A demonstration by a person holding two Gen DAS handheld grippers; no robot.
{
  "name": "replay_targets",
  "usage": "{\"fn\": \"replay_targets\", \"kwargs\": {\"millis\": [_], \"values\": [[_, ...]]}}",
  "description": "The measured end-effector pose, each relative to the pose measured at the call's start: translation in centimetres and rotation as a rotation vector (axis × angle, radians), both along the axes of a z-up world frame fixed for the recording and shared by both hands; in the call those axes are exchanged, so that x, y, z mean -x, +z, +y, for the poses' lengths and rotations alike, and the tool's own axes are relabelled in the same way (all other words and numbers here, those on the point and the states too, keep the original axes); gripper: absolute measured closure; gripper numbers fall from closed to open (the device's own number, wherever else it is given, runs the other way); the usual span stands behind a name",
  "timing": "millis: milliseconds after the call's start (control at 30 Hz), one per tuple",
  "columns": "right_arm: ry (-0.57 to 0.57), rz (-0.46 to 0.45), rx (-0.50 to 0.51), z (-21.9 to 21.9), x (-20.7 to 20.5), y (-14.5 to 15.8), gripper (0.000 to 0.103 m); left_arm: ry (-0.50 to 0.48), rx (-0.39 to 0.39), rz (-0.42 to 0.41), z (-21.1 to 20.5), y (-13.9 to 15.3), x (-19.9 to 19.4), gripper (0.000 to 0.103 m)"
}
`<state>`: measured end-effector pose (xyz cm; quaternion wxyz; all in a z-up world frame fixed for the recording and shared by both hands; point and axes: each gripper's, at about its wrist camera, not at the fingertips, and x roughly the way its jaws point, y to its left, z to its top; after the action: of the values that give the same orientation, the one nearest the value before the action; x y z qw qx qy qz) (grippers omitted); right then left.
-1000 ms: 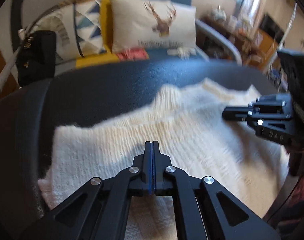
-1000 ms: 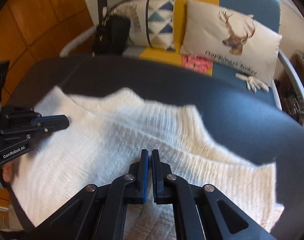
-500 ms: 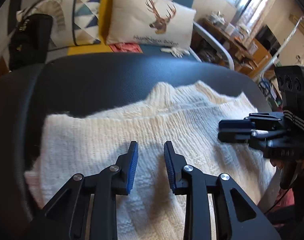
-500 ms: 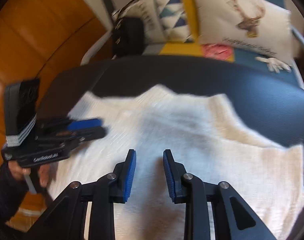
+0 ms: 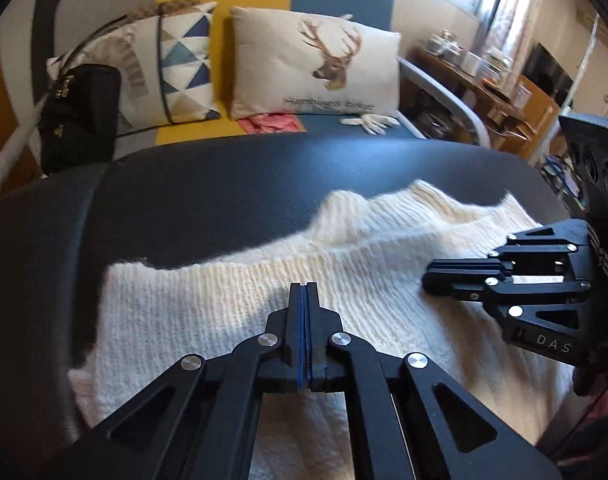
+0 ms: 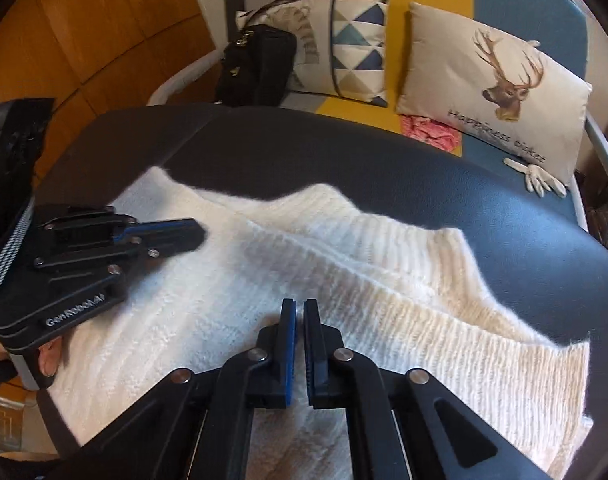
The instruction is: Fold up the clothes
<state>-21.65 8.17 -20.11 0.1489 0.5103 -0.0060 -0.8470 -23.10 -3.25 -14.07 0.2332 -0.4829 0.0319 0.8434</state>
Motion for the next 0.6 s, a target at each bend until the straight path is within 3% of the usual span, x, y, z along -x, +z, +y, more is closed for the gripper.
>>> {"fn": "replay_targets", "kwargs": {"millis": [67, 133, 200, 267, 367, 433, 533, 600], "values": [[-0.018, -0.008, -0.035, 0.0, 0.7, -0.8, 0.103, 0.017, -0.003, -0.006, -0.1, -0.3, 0.3, 0.103], [-0.061, 0.002, 0.009, 0.7, 0.9, -0.5, 0.103, 0.033, -0.019, -0.013, -0.3, -0.3, 0.5, 0.103], [-0.089, 0.019, 0.037, 1.5, 0.1, 0.4, 0.099, 0.04, -0.086, -0.059, -1.2, 0.0, 0.4, 0.102], [-0.104, 0.032, 0.082, 2.7, -1.4, 1.1, 0.088, 0.065, -0.096, -0.04, -2.2, 0.7, -0.3, 0.1], [-0.119, 0.04, 0.105, 4.8, -3.7, 1.6, 0.086, 0.054, -0.106, -0.014, -3.2, 1.5, -1.7, 0.096], [-0.133, 0.023, 0.117, 5.9, -4.7, 1.5, 0.085, 0.039, -0.091, -0.005, -3.3, 1.4, -2.4, 0.095], [-0.195, -0.016, 0.062, 7.0, -4.6, 0.2, 0.084, 0.051, 0.01, -0.015, -2.6, -0.3, -2.0, 0.094], [-0.237, -0.001, 0.041, 7.5, -3.7, -0.3, 0.086, 0.084, -0.015, -0.042, -2.9, -0.5, -1.2, 0.094]]}}
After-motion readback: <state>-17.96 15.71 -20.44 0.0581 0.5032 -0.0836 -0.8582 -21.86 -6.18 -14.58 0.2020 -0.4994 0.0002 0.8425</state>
